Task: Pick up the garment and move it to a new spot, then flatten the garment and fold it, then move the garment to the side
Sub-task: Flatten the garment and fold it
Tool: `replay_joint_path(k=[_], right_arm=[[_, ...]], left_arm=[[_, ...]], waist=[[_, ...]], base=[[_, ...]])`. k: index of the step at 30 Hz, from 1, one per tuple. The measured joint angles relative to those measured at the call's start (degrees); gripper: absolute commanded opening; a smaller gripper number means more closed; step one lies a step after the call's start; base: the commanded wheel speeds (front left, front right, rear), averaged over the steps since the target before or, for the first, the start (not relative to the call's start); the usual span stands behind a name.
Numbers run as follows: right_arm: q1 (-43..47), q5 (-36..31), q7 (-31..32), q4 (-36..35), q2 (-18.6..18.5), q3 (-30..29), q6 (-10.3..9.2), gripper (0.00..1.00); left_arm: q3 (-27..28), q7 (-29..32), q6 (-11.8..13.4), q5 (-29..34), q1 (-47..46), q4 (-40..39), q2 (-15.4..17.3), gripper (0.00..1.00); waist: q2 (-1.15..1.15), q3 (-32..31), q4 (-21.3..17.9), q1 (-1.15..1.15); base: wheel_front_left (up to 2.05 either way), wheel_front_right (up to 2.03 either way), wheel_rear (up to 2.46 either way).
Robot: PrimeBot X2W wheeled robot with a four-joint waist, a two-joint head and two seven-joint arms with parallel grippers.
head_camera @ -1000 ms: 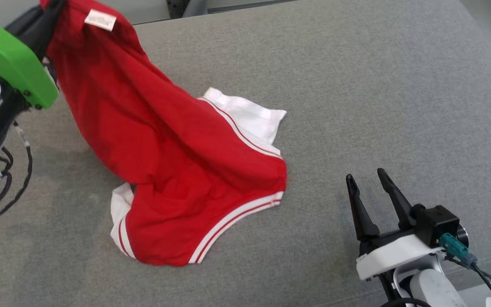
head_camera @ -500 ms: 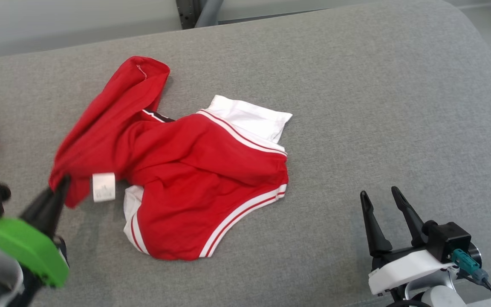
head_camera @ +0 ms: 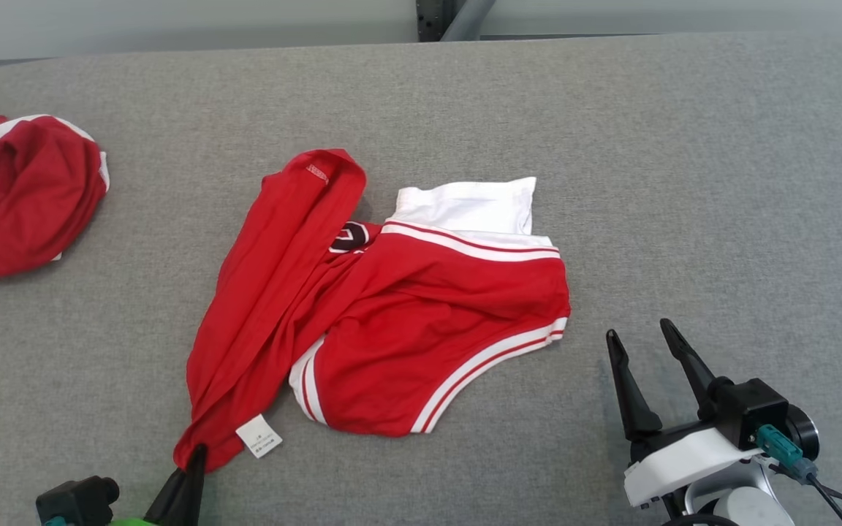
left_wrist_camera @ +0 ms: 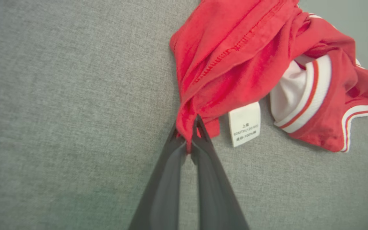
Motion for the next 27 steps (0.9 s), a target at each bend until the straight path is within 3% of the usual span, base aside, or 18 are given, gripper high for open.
replay_joint_path(k=[2, 3, 4, 5, 6, 7, 15, 19, 21, 27], right_arm=[[0.01, -0.15, 0.0, 0.13, -0.02, 0.09, 0.0, 1.0], [0.02, -0.22, 0.0, 0.18, -0.01, 0.13, 0.0, 1.0], [0.04, -0.34, 0.0, 0.23, -0.01, 0.2, 0.0, 1.0], [0.09, -0.34, 0.0, 0.24, -0.01, 0.23, 0.0, 1.0], [0.25, -0.34, 0.0, 0.23, -0.01, 0.26, 0.0, 1.0], [0.54, -0.34, 0.0, 0.26, -0.01, 0.26, 0.0, 1.0], [1.9, -0.31, 0.0, 0.36, -0.02, -0.4, 0.0, 1.0], [2.88, -0.04, 0.0, -0.29, 0.01, -1.13, 0.0, 1.0], [3.68, -0.03, 0.0, -0.79, -0.03, -2.01, 0.0, 1.0], [5.33, -0.97, 0.0, -3.22, 0.0, -3.63, 0.0, 1.0]], left_arm=[[0.25, -0.83, -1.26, 1.31, -1.26, 3.15, -2.01, 0.26], [0.42, -1.11, -1.93, 1.93, -1.74, 4.45, -2.96, 0.45], [0.8, -1.27, -2.56, 2.38, -2.06, 5.8, -3.98, 0.51], [1.08, -1.34, -3.13, 3.05, -2.26, 7.0, -4.82, 0.66], [1.54, -1.35, -3.43, 3.76, -2.36, 8.02, -5.46, 0.88], [2.08, -1.47, -3.91, 4.25, -2.38, 9.04, -5.89, 1.0], [7.68, -1.6, -4.86, 12.14, 0.42, 10.02, -6.82, 1.0], [13.29, -1.6, -2.05, 17.33, 3.14, 6.45, -7.19, 1.0], [18.42, -1.69, 0.31, 21.48, 3.48, 3.27, -9.09, 1.0], [23.05, -1.69, -0.33, 33.29, 5.67, -2.23, -16.34, 1.0]], waist=[[0.0, -0.03, 0.85, 0.0], [0.0, -0.04, 1.16, 0.0], [0.0, -0.08, 1.4, 0.0], [0.0, -0.16, 1.51, 0.0], [0.0, -0.28, 1.53, 0.0], [0.0, -0.42, 1.47, 0.0], [0.0, -1.84, 0.24, 0.0], [0.0, -2.94, -0.15, 0.0], [0.0, -3.48, -0.07, 0.0], [0.0, -4.76, 0.91, 0.0]], base=[[0.0, 0.0, 0.0], [0.0, 0.0, 0.0], [0.0, 0.0, 0.0], [0.0, 0.0, 0.0], [0.0, 0.0, 0.0], [0.0, 0.0, 0.0], [0.0, 0.0, 0.0], [0.0, 0.0, 0.0], [0.0, 0.0, 0.0], [0.0, 0.0, 0.0]])
